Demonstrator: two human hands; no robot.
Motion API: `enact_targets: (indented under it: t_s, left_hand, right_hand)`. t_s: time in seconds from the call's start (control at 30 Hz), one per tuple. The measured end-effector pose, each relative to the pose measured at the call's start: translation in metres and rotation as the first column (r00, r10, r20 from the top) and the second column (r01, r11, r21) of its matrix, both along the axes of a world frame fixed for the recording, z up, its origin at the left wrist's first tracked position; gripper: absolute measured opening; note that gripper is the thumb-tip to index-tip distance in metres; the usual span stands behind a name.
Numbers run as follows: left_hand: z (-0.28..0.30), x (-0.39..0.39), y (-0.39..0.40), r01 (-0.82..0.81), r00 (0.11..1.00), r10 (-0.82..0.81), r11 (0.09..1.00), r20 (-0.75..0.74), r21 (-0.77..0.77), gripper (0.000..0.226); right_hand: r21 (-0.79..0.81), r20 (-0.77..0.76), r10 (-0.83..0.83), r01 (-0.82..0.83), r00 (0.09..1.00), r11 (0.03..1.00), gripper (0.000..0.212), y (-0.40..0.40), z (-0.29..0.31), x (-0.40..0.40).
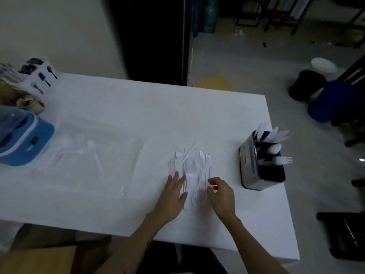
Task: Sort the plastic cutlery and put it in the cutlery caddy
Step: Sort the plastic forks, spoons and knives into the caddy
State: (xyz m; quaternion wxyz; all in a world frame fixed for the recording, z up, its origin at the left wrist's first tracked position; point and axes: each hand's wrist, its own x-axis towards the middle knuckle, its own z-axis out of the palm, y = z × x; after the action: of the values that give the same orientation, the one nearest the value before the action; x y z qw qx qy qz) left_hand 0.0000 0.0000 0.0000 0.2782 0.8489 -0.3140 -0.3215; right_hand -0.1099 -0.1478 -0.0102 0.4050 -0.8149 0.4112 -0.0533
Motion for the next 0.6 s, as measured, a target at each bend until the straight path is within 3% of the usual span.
enact_targets:
  t_s: [0.1, 0.3, 0.4, 0.6]
  left_hand:
    - [-0.016, 0.008, -0.008, 0.238, 0.942, -0.262, 0.962, 0.208, 0.131, 0.066]
    - [-0.038, 0.02, -0.009, 0.473, 0.783, -0.555, 0.825, 0.282, 0.31, 0.07]
    - [-0.04, 0.029, -0.004, 0.491, 0.741, -0.583, 0.809, 0.333, 0.324, 0.07]
    - [-0.044, 0.023, 0.007, 0.43, 0.784, -0.51, 0.858, 0.353, 0.283, 0.067]
  right_hand:
    - [-0.048, -0.069, -0.123, 0.12, 0.99, 0.992, 0.025, -0.006, -0.013, 0.006]
    - [-0.069, -0.187, -0.266, 0.258, 0.946, 0.964, 0.024, -0.009, -0.028, 0.023]
    - [-0.063, -0.225, -0.278, 0.271, 0.934, 0.96, 0.024, -0.008, -0.033, 0.03]
    - [-0.031, -0.25, -0.294, 0.296, 0.922, 0.955, 0.021, -0.016, -0.03, 0.031]
